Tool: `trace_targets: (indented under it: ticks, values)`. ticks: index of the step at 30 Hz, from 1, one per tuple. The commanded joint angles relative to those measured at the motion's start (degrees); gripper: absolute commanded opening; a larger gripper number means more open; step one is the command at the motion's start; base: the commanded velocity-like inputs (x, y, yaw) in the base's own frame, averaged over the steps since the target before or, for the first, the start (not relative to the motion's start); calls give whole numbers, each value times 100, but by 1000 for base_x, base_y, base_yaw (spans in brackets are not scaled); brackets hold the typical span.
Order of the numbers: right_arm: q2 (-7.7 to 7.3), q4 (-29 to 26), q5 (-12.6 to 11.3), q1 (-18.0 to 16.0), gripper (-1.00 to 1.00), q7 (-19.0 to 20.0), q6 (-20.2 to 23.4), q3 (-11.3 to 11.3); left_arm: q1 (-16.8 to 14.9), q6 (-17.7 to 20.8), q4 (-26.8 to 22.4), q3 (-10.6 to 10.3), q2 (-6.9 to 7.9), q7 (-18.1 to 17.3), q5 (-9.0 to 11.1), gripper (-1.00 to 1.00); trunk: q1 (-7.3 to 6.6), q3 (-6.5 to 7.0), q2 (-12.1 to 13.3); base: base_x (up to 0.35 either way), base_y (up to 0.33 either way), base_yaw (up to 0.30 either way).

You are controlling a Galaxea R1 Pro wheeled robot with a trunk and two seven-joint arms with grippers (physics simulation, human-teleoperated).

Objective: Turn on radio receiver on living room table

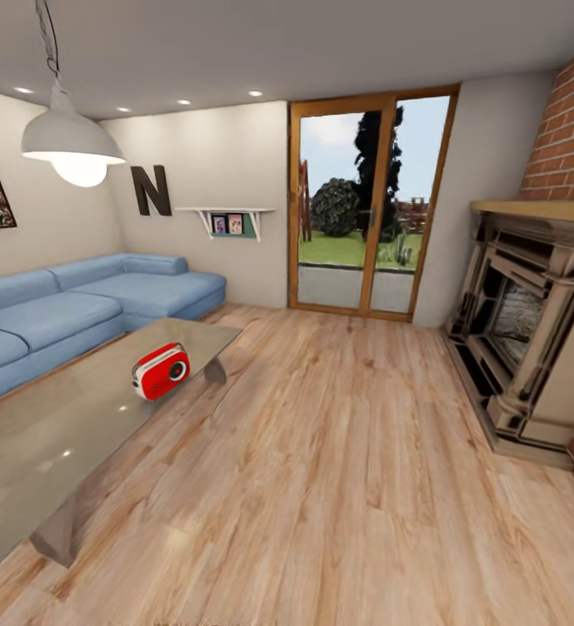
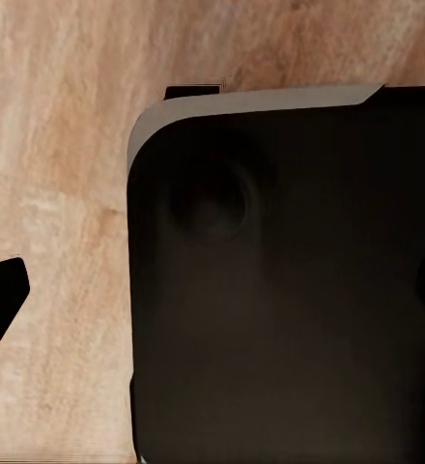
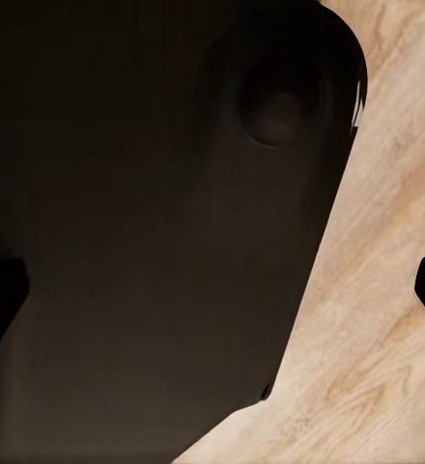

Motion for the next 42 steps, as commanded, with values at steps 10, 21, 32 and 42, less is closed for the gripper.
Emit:
trace_targets:
  ticks: [10,21,32,42]
  values:
    - [21,1,4,0,100,0,0,1,0,8,1,-4,4,0,-1,100,0,0,0,0,0,300]
    - [15,1,-3,0,100,4,14,7,0,86,7,-12,23,-8,45,100,0,0,0,190,0,79]
    - [10,1,-6,0,100,9,18,10,0,201,10,-8,32,-9,337,100,0,0,0,326,0,1]
    - [21,0,-6,0,100,7,18,8,0,193,10,-3,42,-9,427,100,0,0,0,326,0,0]
